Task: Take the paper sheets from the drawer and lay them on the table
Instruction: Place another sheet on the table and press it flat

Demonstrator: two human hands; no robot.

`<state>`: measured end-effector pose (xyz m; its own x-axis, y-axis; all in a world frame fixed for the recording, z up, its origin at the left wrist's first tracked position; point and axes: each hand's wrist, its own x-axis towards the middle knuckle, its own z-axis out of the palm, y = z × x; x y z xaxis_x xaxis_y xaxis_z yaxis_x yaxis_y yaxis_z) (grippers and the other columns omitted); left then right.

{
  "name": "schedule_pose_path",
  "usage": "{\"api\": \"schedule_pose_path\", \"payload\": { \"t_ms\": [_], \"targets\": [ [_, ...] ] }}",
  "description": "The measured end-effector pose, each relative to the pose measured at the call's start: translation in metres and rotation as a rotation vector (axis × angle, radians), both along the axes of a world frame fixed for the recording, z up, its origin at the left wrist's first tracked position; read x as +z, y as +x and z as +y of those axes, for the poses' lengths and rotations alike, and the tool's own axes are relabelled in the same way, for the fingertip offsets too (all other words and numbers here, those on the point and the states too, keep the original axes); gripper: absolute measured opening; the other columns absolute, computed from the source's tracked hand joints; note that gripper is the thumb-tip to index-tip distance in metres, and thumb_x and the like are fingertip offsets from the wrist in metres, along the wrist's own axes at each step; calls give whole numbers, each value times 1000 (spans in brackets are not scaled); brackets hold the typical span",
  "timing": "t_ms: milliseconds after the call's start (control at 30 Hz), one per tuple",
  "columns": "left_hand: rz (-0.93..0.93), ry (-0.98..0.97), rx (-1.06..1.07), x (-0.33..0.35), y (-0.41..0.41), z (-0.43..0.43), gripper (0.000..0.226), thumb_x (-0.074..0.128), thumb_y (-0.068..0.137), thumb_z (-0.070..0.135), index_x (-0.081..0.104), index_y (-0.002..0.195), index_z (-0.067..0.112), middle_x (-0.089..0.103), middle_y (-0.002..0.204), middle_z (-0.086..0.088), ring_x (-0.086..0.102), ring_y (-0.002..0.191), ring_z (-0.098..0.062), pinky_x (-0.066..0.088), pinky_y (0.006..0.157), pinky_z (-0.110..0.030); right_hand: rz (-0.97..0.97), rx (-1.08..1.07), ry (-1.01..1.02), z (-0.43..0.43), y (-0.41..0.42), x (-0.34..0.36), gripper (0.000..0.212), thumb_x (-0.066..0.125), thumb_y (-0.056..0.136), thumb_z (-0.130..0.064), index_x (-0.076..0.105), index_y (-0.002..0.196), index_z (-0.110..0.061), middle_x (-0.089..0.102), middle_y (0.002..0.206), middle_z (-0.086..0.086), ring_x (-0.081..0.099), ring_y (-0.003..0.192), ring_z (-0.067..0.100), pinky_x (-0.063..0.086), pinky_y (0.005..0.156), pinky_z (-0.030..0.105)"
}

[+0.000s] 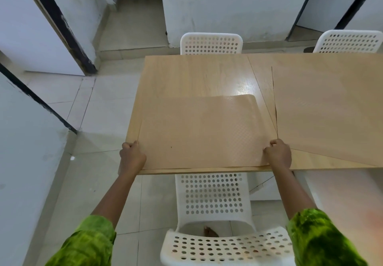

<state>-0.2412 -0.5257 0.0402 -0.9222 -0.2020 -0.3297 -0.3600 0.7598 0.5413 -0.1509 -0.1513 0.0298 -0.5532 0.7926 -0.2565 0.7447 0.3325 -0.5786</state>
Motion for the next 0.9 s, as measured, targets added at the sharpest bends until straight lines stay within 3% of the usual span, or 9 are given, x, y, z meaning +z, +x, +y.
{"api": "schedule_pose_path", "payload": {
  "t_ms": [400, 567, 667, 800, 900],
  "targets": [
    [19, -213, -106, -5, 6, 2, 40, 37, 92, 6, 43, 131, 2, 33, 134, -21, 32, 122, -38, 36, 101, -45, -51, 25, 68, -4, 8, 6, 34, 49, 88, -6, 55, 121, -6, 45, 126, 20, 50, 111, 36, 44, 88, 38],
    [14, -281, -118, -4, 5, 4, 41, 37, 92, 7, 43, 132, 5, 33, 134, -19, 32, 123, -37, 35, 99, -46, -85, 50, 97, -5, 9, 9, 30, 47, 88, -4, 56, 116, -5, 45, 124, 19, 40, 118, 34, 42, 91, 40],
    [-10, -338, -99, 0, 7, 10, 35, 37, 90, 7, 48, 123, 5, 34, 131, -17, 33, 120, -37, 34, 99, -47, -99, 57, 138, -7, 10, 8, 31, 45, 88, -6, 55, 117, -6, 46, 125, 19, 39, 118, 34, 42, 93, 42],
    [138, -308, -114, 4, 1, 26, 41, 49, 82, 4, 51, 123, 7, 35, 135, -15, 33, 122, -37, 33, 100, -46, 2, 86, 117, -17, 0, 11, 35, 47, 86, -6, 53, 121, -7, 48, 125, 17, 39, 120, 32, 40, 94, 41],
    [280, -238, -290, 8, -19, 46, 50, 55, 82, 8, 47, 131, 5, 32, 144, -14, 31, 129, -36, 34, 102, -45, 108, 184, 75, -33, -23, 13, 34, 48, 86, -8, 56, 118, -7, 53, 123, 13, 45, 118, 28, 41, 92, 38]
  ]
}}
